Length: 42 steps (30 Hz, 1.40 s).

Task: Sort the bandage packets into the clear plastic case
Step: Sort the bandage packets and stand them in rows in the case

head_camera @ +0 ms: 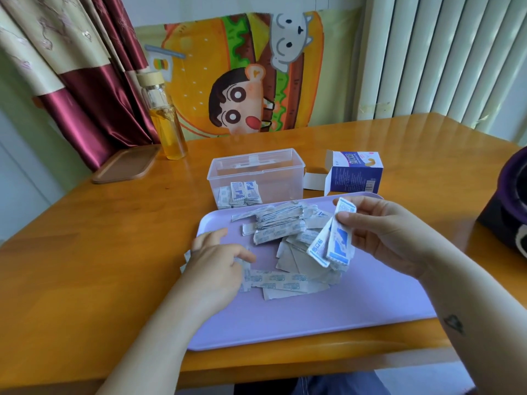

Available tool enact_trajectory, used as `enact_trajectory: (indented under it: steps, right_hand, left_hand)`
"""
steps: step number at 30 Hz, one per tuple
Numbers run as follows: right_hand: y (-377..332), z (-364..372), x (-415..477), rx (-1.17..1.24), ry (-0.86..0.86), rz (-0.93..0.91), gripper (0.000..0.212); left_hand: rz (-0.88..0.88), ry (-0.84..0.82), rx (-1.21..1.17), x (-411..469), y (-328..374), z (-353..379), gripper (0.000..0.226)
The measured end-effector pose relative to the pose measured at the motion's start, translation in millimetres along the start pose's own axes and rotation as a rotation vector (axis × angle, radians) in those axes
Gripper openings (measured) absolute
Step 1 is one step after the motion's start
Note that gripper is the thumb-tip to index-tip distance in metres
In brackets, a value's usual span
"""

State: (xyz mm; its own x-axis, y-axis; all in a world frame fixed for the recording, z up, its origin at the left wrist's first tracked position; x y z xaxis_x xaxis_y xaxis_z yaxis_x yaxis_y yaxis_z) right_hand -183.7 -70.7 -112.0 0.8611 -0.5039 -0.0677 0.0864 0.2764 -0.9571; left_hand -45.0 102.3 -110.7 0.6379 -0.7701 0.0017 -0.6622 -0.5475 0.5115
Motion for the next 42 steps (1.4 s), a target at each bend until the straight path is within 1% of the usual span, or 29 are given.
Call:
enact_trajectory:
  steps: [1, 3, 4, 5, 7, 8, 9, 10, 11, 13, 14, 16, 17, 19, 21, 23, 25, 27, 30, 32, 33, 35, 37, 42]
  right_hand:
    - [-1.1, 4.1, -0.7, -0.013, -0.002, -0.002, 0.024]
    - [-3.4, 15.8, -0.6, -0.052, -0.016, -0.008, 0.025]
    - [-4.1, 22.7, 0.5, -0.082, -0.022, -0.013, 0.027]
    - [-4.2, 28.7, 1.9, -0.118, -0.024, -0.024, 0.029]
    - [-4.2, 43.5, 3.2, -0.213, -0.028, -0.055, 0.031]
    - [-3.3, 52.4, 2.8, -0.264, -0.041, -0.07, 0.029]
    - [-2.5, 60.1, 2.7, -0.311, -0.056, -0.088, 0.024]
    - [-2.5, 65.8, 2.7, -0.34, -0.066, -0.104, 0.018]
    - [-4.5, 66.5, 3.1, -0.356, -0.058, -0.118, 0.012]
    - [-13.6, 50.5, 7.7, -0.407, 0.042, -0.145, 0.01]
    - [-21.1, 35.7, 11.3, -0.504, 0.127, -0.17, 0.011]
    - [-37.8, 11.5, 15.5, -0.853, 0.273, -0.228, 0.012]
    - [-40.6, 4.4, 19.0, -1.037, 0.302, -0.234, 0.014]
    - [-32.1, -2.7, 29.7, -1.307, 0.276, -0.182, 0.024]
    - [-21.2, -2.5, 42.2, -1.474, 0.225, -0.135, 0.039]
    - [-17.3, 2.6, 56.1, -1.487, 0.163, -0.122, 0.049]
    - [-17.1, 14.7, 69.2, -1.457, 0.071, -0.128, 0.051]
    - [-18.7, 28.0, 81.1, -1.444, 0.001, -0.152, 0.046]
    - [-17.3, 47.6, 99.2, -1.432, -0.055, -0.182, 0.037]
    - [-10.4, 59.5, 111.1, -1.489, -0.097, -0.173, 0.036]
    - [-4.0, 63.5, 116.2, -1.534, -0.125, -0.145, 0.039]
    - [13.1, 66.8, 122.0, -1.641, -0.19, -0.053, 0.051]
    - [24.0, 69.3, 123.1, -1.739, -0.232, -0.003, 0.06]
    - [28.7, 78.9, 107.2, -1.85, -0.328, 0.001, 0.057]
  left_hand:
    - [0.025, 0.031, -0.015, -0.1, 3.8, -5.4, 0.045]
    - [0.093, 0.081, -0.115, -0.1, 15.0, -11.3, 0.035]
    - [0.119, 0.079, -0.223, -0.5, 21.6, -10.7, 0.026]
    - [0.132, 0.027, -0.376, -1.4, 28.5, -6.1, 0.023]
    - [0.119, -0.229, -0.744, -5.9, 46.6, 19.8, 0.04]
    - [0.104, -0.344, -0.864, -10.9, 55.5, 32.8, 0.041]
    - [0.092, -0.402, -0.954, -15.6, 62.9, 39.3, 0.039]
    - [0.079, -0.407, -1.0, -17.2, 64.7, 42.2, 0.034]
    - [0.054, -0.372, -1.045, -16.5, 62.6, 42.0, 0.029]
    - [-0.023, -0.274, -1.158, -10.8, 47.6, 38.6, 0.022]
    - [-0.074, -0.227, -1.229, -6.8, 37.2, 36.1, 0.023]
    - [-0.157, -0.139, -1.359, -1.2, 20.2, 26.3, 0.025]
    - [-0.18, -0.102, -1.399, 0.7, 14.3, 21.2, 0.026]
    - [-0.197, -0.061, -1.45, 4.5, 8.7, 15.1, 0.026]
    - [-0.211, -0.05, -1.474, 6.7, 7.9, 14.0, 0.026]
    - [-0.222, -0.05, -1.492, 8.7, 8.2, 16.0, 0.027]
    - [-0.229, -0.052, -1.5, 9.7, 8.1, 18.5, 0.028]
    - [-0.223, -0.043, -1.503, 11.2, 7.6, 18.0, 0.028]
    - [-0.209, 0.002, -1.507, 13.1, 3.6, 11.2, 0.027]
    - [-0.205, 0.028, -1.501, 13.7, 0.0, 6.8, 0.027]
    - [-0.205, 0.034, -1.502, 13.9, -1.9, 5.0, 0.026]
    - [-0.204, 0.04, -1.509, 13.6, -4.9, 2.1, 0.027]
    - [-0.202, 0.048, -1.512, 12.8, -9.4, -1.6, 0.027]
    - [-0.215, 0.081, -1.512, 12.7, -22.6, -7.6, 0.026]
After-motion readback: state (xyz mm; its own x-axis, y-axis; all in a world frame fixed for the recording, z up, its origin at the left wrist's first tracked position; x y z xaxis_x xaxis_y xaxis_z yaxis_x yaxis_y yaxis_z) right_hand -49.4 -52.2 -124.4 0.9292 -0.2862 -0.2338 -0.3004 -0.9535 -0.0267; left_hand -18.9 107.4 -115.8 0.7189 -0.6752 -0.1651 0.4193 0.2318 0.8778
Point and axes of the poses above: each hand's wrist, its own x-axis towards the middle knuckle, its own z-axis out of the palm, y = z × x, the point moved 10 cm from there along x, towards the middle knuckle, and after that the axes turned 1 degree about z, right-handed, at the moved point
